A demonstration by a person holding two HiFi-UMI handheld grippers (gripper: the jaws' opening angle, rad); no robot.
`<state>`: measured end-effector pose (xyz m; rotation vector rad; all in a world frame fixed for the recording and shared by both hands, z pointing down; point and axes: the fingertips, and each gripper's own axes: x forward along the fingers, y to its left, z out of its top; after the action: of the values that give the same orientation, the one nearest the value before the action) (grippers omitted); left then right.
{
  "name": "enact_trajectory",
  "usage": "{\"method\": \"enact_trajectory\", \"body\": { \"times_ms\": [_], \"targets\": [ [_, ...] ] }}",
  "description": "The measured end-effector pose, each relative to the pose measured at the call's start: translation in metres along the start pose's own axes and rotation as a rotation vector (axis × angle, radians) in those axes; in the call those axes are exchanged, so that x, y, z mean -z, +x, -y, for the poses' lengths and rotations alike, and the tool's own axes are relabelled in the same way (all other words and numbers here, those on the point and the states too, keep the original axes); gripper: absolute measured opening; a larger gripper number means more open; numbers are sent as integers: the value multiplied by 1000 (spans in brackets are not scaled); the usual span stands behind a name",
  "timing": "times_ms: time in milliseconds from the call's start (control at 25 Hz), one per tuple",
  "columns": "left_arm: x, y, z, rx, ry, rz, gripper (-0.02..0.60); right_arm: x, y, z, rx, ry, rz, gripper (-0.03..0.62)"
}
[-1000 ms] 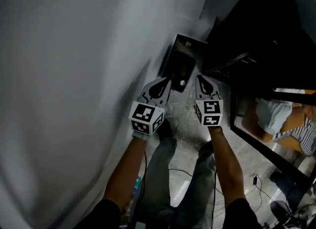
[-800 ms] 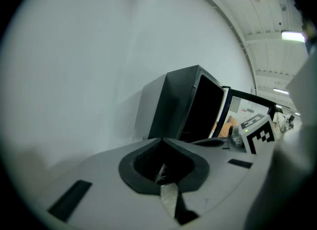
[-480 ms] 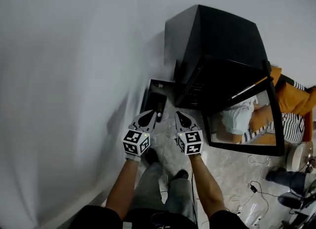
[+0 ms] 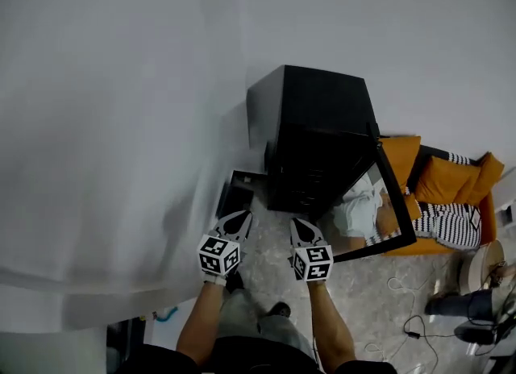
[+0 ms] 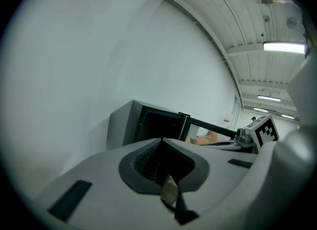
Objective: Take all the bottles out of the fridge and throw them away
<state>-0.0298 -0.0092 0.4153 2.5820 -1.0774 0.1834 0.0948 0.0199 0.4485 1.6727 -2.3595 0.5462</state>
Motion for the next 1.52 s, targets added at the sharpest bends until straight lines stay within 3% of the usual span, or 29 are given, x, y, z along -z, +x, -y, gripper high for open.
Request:
{"method": "enact_trajectory", "body": {
  "times_ms": [280,640,1000,1520],
  "targets": [
    [-7,-20,84,37,54,4,6,-13,-94,20,26,-10,29,8],
    [-29,-39,147,61,69,48,6,-13,-172,39,19,-52,18,8],
    [-28,-54,184,78,80,52,6,-13,-216,47,15,-52,36,8],
    [-30,-59,199,122,132,40,6,-13,-234,47,51,-74,29,8]
  ]
}}
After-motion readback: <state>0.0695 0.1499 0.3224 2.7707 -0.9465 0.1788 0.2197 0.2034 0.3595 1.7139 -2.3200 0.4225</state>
